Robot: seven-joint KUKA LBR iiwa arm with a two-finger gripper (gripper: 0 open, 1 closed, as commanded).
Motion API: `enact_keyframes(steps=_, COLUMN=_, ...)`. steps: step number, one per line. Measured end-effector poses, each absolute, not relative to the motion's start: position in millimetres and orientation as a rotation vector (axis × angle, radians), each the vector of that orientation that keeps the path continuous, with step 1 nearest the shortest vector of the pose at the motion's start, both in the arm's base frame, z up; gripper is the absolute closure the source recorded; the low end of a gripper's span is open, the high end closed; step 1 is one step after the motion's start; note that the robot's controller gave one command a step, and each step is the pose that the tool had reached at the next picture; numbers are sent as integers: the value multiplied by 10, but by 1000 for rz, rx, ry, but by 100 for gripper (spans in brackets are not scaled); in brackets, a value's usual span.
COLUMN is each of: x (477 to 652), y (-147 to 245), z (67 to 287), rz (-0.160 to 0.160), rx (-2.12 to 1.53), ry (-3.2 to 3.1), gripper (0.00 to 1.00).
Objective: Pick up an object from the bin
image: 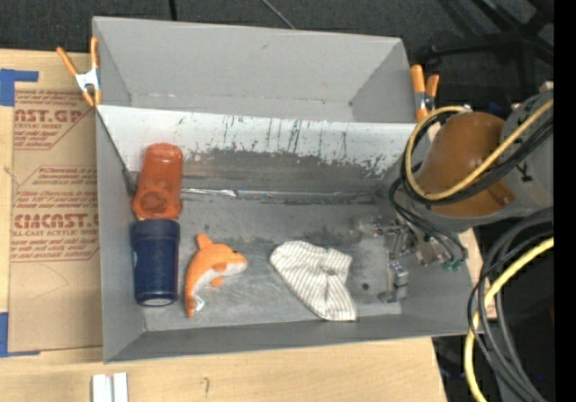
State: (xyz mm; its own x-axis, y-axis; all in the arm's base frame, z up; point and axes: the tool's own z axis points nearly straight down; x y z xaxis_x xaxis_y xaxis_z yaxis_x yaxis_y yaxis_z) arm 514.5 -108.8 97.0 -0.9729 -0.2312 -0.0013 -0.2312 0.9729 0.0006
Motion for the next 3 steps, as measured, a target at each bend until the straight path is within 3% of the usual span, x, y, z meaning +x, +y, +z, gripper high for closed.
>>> enact_keyframes(steps=1, x=5121, y=-902, z=860, rz=2, rx=114, ry=3139, gripper=0)
enact_keyframes(steps=2, x=5009, y=-735, z=782, rz=0, rx=-258, ry=3131, gripper=0)
enact_keyframes(steps=3, x=5051, y=-481, z=767, rz=-1, rx=-497, ry=3100, gripper=0)
